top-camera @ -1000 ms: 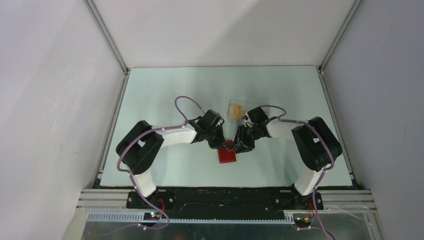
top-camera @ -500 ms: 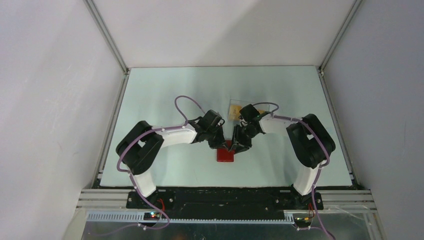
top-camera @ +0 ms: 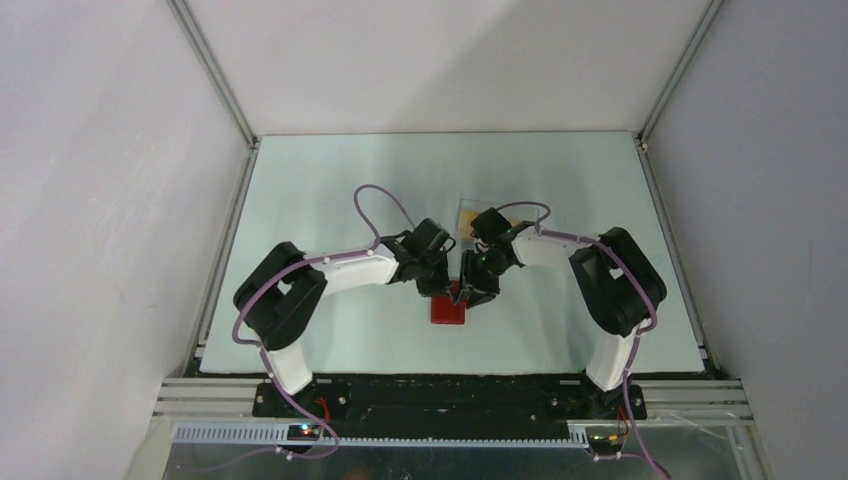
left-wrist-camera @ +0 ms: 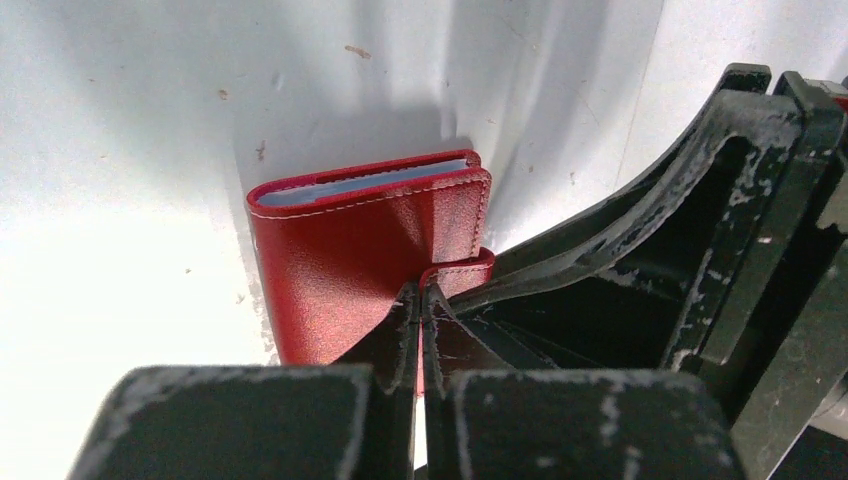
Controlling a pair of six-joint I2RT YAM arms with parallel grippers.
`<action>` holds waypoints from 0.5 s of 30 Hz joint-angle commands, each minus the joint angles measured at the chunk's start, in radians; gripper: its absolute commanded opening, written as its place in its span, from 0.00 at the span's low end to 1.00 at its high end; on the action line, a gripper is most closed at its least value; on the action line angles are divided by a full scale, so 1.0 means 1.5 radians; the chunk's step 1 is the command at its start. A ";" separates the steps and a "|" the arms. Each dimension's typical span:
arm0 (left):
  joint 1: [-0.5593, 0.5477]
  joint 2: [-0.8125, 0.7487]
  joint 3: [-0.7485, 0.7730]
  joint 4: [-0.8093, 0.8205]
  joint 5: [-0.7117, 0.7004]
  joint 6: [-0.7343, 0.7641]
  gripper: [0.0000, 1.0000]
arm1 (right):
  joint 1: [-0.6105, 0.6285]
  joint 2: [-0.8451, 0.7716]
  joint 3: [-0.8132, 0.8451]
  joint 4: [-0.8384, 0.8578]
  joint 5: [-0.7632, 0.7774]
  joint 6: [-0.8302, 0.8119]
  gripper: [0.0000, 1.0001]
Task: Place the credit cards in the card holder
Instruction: Close the card holder at the center of the board.
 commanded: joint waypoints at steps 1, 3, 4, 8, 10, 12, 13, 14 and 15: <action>-0.014 -0.011 0.037 -0.083 -0.049 0.050 0.00 | 0.021 -0.016 -0.009 0.026 0.069 -0.021 0.43; -0.014 -0.011 0.048 -0.092 -0.053 0.061 0.00 | 0.019 -0.030 -0.009 0.022 0.066 -0.020 0.46; -0.013 -0.010 0.050 -0.093 -0.053 0.066 0.00 | 0.017 -0.034 -0.009 0.022 0.064 -0.020 0.47; -0.014 -0.004 0.052 -0.104 -0.058 0.074 0.00 | 0.008 -0.052 -0.022 0.033 0.053 -0.012 0.53; -0.017 0.000 0.052 -0.106 -0.062 0.076 0.00 | 0.001 -0.056 -0.032 0.047 0.046 -0.007 0.54; -0.019 0.005 0.052 -0.107 -0.063 0.075 0.00 | -0.006 -0.055 -0.043 0.063 0.034 0.000 0.53; -0.019 0.007 0.052 -0.107 -0.063 0.073 0.00 | -0.010 -0.053 -0.049 0.067 0.028 0.006 0.52; -0.022 0.009 0.052 -0.107 -0.065 0.072 0.00 | -0.012 -0.050 -0.051 0.075 0.023 0.009 0.51; -0.024 0.010 0.052 -0.107 -0.067 0.072 0.00 | -0.017 -0.044 -0.054 0.079 0.020 0.010 0.51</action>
